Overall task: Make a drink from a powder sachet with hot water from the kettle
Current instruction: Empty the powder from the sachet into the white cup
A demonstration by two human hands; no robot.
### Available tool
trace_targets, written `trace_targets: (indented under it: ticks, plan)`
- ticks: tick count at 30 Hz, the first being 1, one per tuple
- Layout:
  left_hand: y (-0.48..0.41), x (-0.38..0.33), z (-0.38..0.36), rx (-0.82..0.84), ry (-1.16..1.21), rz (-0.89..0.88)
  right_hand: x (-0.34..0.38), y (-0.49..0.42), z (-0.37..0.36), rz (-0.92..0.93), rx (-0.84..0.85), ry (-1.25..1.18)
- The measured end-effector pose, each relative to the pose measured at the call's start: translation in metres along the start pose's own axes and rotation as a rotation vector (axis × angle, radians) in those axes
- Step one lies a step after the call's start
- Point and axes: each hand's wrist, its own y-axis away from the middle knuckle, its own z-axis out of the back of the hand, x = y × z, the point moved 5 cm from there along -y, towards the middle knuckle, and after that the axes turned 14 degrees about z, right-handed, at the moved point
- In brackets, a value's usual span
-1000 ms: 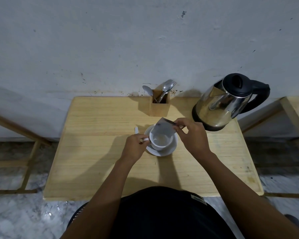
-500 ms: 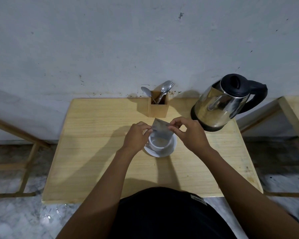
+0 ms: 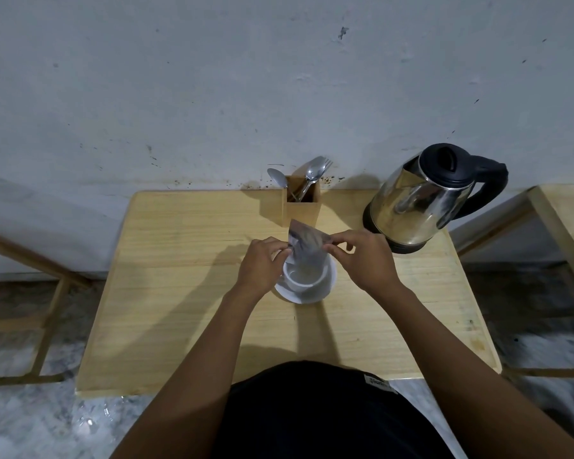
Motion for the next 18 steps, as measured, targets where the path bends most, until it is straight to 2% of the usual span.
trace_targets:
  ticks: [8, 12, 15, 18]
  plan:
    - [0.0, 0.0055, 0.0007, -0.006, 0.019, 0.049, 0.0017, 0.004, 0.0042, -0.04, -0.076, 0.008]
    - [-0.0006, 0.004, -0.0014, 0.034, 0.05, 0.054, 0.006, 0.0039, -0.0007, -0.06, 0.002, -0.06]
    - [0.0003, 0.0048, -0.0022, 0.044, 0.082, 0.072, 0.0026, 0.0038, 0.0036, -0.089, -0.039, -0.063]
    - [0.0017, 0.0069, -0.0007, 0.072, 0.143, 0.127, 0.0, 0.0029, 0.0032, -0.099, -0.005, -0.09]
